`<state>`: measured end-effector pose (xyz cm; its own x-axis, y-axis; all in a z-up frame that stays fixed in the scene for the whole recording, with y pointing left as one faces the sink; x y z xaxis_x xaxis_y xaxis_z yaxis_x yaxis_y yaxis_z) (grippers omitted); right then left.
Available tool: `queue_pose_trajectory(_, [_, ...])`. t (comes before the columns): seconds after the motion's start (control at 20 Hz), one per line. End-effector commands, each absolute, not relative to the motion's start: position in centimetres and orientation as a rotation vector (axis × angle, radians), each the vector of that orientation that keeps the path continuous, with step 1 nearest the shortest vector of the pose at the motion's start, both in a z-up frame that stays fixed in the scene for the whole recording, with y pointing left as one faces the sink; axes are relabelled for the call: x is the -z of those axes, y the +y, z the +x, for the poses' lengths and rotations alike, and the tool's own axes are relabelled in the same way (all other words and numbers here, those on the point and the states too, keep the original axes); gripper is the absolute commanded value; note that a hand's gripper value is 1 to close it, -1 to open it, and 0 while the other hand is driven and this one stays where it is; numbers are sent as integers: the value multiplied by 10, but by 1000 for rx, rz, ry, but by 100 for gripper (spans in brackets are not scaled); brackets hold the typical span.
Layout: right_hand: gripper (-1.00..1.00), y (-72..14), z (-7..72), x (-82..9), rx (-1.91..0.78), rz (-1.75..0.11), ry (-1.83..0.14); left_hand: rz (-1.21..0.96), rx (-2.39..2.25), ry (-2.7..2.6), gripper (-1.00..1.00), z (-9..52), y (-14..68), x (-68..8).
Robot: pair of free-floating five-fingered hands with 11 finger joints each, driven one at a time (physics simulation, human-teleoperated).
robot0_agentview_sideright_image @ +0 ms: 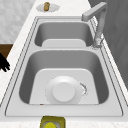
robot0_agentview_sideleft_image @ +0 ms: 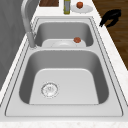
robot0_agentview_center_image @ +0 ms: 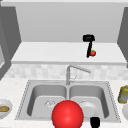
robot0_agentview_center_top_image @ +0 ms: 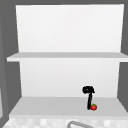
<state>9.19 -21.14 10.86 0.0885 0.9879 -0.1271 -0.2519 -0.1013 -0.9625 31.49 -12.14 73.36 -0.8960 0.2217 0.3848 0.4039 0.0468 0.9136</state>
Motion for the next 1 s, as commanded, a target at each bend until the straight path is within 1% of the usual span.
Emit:
queue_pose_trajectory(0.0, [0, -211, 92, -109, -1322, -1152, -892, -725, 1909, -2115, -100, 335, -132, -716])
queue_pose_trajectory(0.4, [0, -211, 92, -109, -1322, -1152, -892, -859, 1796, -1993, -100, 356, -138, -713])
queue_pose_trajectory(0.8, [0, -211, 92, -109, -1322, -1152, -892, -832, 1784, -1993, -100, 406, -153, -707])
queue_pose_trajectory(0.95, [0, -211, 92, -109, -1322, -1152, -892, -868, 1769, -1966, -100, 418, -160, -694])
